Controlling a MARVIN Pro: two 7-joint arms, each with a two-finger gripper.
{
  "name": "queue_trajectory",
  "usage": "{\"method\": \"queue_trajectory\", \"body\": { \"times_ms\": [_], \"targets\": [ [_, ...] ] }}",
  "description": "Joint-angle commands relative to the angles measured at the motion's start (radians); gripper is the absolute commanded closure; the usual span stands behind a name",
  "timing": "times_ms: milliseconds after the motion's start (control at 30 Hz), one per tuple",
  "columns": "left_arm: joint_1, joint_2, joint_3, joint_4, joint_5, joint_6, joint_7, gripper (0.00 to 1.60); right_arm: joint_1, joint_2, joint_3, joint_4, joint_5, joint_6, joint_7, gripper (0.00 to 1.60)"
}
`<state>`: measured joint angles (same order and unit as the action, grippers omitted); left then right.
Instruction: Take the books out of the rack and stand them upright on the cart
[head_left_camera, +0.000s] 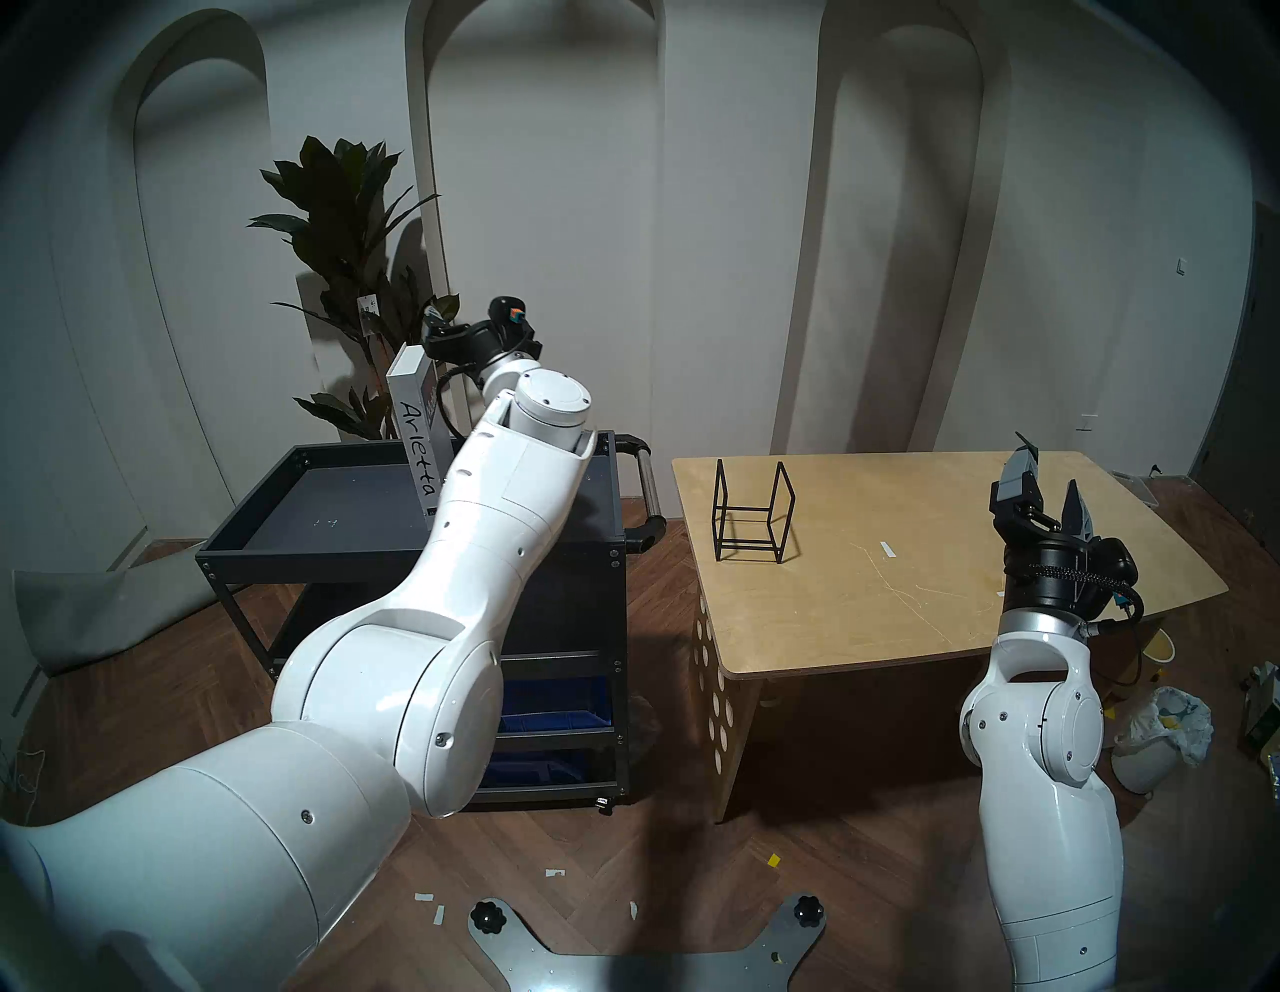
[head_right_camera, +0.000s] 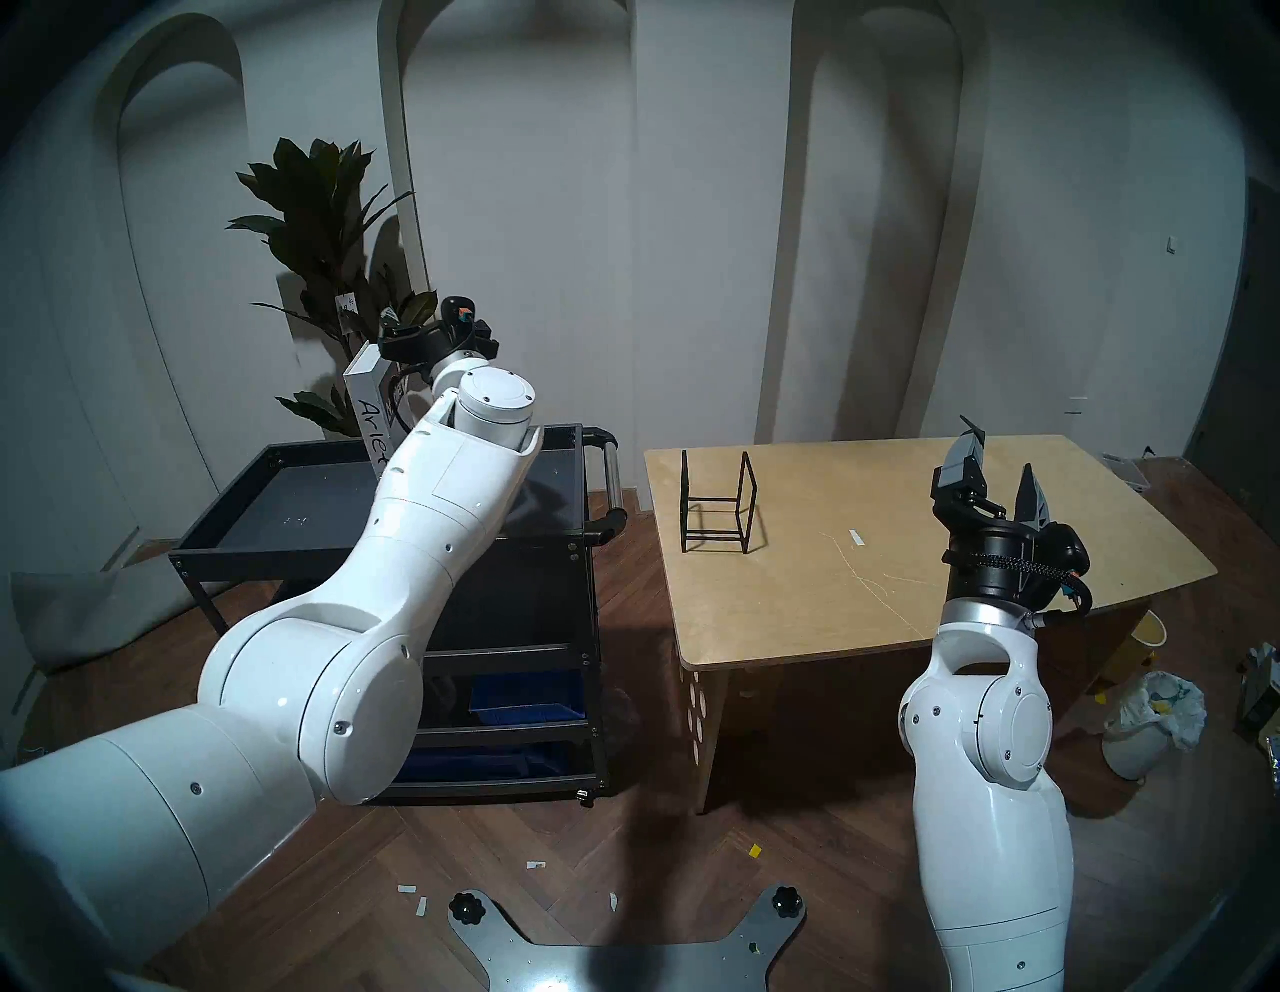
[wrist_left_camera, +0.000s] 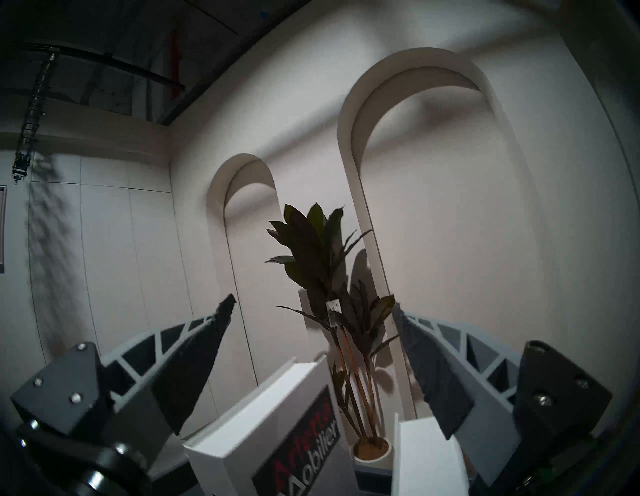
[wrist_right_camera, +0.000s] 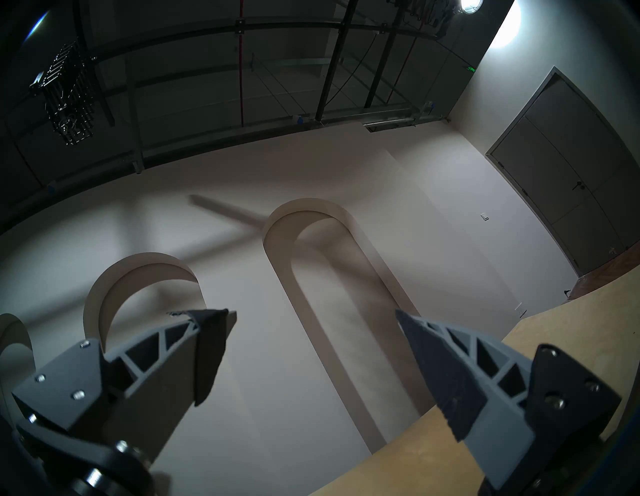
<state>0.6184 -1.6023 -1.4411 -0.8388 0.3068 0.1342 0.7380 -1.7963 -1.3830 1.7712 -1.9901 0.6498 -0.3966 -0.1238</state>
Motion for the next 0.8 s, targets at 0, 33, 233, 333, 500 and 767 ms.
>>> {"method": "queue_trajectory", "body": {
  "times_ms": [0, 33, 233, 333, 500, 767],
  "targets": [
    [-0.001, 0.106, -0.065, -0.079, 0.007, 0.001, -0.014, 0.0, 0.021, 0.02, 0.0, -0.008, -0.017, 0.011, 0.004, 0.0],
    [0.006, 0.14, -0.072, -0.085, 0.005, 0.001, -0.019, 0.0, 0.022, 0.022, 0.0, -0.007, -0.02, 0.014, 0.004, 0.0],
    [0.037, 0.2, -0.166, -0.108, 0.005, 0.005, -0.044, 0.0, 0.033, 0.037, -0.002, -0.001, -0.039, 0.037, 0.006, 0.0],
    [0.06, 0.242, -0.203, -0.119, 0.003, 0.005, -0.066, 0.0, 0.042, 0.048, -0.004, -0.002, -0.05, 0.048, 0.01, 0.0],
    [0.106, 0.311, -0.24, -0.129, 0.0, 0.006, -0.109, 0.0, 0.054, 0.066, -0.012, -0.001, -0.076, 0.07, 0.016, 0.0],
    [0.18, 0.359, -0.266, -0.155, 0.001, -0.004, -0.192, 0.0, 0.067, 0.095, -0.046, 0.014, -0.12, 0.109, 0.034, 0.0]
  ]
}}
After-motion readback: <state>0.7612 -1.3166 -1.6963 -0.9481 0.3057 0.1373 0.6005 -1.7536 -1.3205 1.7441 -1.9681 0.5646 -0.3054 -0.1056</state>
